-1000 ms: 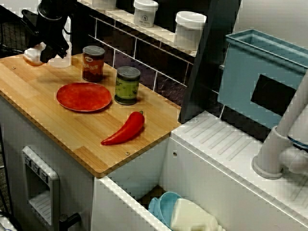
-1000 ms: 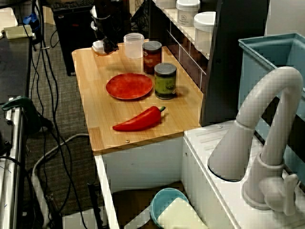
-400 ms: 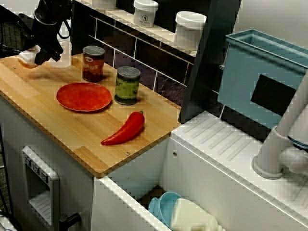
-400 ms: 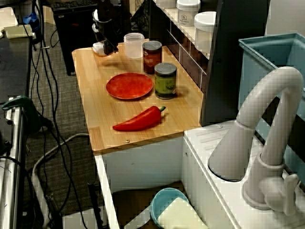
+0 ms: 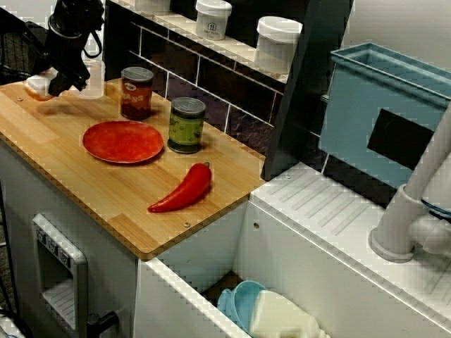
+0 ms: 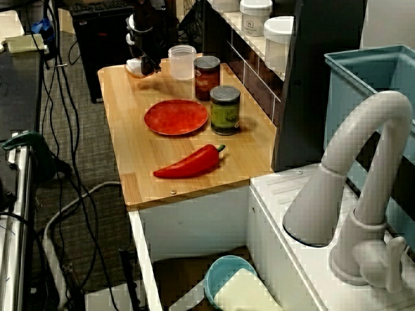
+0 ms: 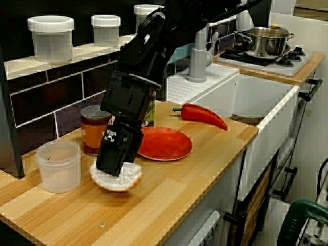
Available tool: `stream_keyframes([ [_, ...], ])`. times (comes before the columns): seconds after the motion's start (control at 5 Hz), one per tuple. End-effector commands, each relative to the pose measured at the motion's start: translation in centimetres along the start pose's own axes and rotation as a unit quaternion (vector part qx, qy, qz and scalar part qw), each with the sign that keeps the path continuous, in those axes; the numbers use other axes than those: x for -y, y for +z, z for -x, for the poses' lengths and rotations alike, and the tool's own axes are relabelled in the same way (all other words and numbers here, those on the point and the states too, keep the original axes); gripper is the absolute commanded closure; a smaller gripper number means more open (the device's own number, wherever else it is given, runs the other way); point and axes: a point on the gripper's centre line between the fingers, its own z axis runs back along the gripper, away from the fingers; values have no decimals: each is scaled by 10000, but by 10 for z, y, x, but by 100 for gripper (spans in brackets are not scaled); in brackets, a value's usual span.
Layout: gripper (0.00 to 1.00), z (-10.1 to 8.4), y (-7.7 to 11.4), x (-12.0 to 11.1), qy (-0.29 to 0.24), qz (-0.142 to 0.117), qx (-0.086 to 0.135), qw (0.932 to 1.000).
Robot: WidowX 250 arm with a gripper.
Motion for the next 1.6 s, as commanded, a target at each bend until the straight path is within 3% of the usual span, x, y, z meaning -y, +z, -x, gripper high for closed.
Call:
stream_keyframes([
  [0.0,0,-9,10,-13,42,-183,42,9998],
  [0.8,0,-9,14,-15,115,100,-70,9999],
  [1.0,0,-9,31,-10,58,431,-120,9990],
  [1.4,0,-7,47,-12,-28,933,-302,9952],
])
